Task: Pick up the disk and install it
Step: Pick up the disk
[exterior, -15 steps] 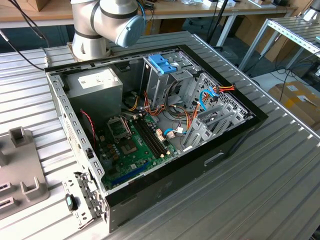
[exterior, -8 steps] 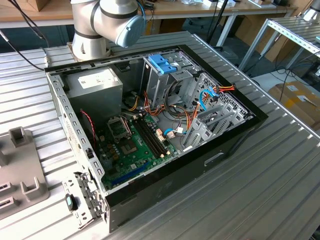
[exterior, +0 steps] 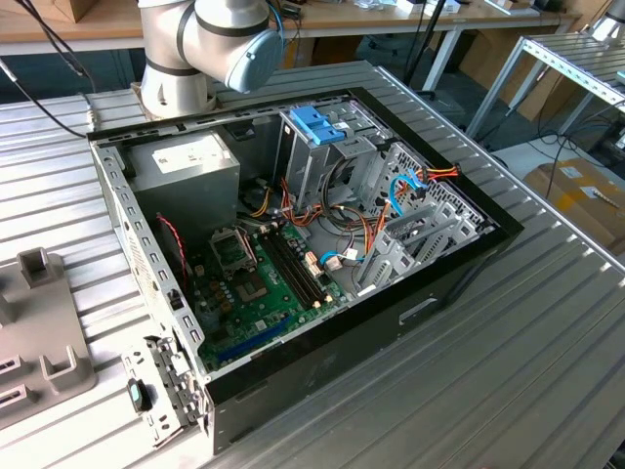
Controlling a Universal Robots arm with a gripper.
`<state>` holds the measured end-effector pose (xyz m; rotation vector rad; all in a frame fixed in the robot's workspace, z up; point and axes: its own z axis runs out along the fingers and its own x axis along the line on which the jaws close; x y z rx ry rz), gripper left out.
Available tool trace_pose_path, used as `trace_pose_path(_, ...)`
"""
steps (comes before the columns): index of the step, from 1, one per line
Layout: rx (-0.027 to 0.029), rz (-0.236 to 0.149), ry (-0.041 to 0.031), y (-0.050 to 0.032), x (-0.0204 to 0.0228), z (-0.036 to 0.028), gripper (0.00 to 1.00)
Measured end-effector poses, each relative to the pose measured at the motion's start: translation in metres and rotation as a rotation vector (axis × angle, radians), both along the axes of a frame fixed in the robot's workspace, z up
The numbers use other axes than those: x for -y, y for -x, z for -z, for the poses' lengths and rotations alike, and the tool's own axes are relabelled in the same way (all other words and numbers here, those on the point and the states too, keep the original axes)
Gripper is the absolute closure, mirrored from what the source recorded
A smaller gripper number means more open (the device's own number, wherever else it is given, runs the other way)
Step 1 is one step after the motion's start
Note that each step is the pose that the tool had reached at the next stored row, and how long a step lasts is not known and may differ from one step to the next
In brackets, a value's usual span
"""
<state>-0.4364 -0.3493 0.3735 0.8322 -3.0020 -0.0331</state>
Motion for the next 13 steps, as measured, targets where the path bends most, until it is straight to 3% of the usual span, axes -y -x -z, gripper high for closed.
trace_pose_path(3, 0.0, -0.085, 0.0, 0.0, 0.0, 0.0, 0.89)
trace_pose_path(4, 0.0, -0.097, 0.0001, 0.0, 0.0, 0.0, 0.89)
trace_pose_path(13, 0.0, -0.1, 0.0001, 0.0, 0.0, 0.0, 0.89)
